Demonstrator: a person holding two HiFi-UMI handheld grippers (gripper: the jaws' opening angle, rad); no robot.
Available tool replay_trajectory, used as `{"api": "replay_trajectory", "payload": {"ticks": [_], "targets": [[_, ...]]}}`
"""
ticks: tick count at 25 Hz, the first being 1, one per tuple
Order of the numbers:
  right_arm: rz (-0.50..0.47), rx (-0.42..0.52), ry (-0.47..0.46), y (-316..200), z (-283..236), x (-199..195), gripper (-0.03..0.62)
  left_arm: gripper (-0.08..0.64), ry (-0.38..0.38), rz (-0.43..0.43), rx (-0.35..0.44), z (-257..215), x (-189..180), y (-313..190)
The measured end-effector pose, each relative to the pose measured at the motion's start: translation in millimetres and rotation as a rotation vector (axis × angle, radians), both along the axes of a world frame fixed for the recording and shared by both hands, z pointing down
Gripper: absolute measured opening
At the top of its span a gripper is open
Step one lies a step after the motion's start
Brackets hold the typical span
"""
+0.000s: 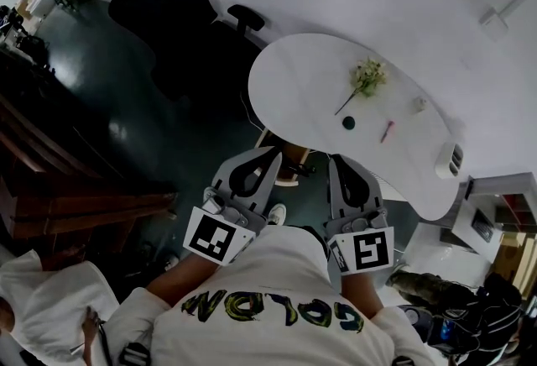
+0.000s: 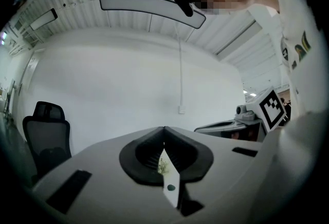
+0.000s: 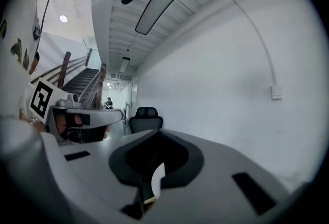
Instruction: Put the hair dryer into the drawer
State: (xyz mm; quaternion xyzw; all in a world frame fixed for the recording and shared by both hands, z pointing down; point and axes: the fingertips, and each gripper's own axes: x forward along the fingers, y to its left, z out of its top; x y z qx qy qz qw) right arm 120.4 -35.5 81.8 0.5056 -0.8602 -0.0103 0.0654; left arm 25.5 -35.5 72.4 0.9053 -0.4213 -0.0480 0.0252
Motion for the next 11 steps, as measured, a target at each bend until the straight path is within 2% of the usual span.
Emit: {"api": "replay_trajectory", "payload": {"ticks": [11], "targets": [[-0.007,-0.006,0.008,3.5,-0.9,-8.9,0.012,0.012,0.004,-0.006,-0.012,1.6,-8.5,2.9]]}}
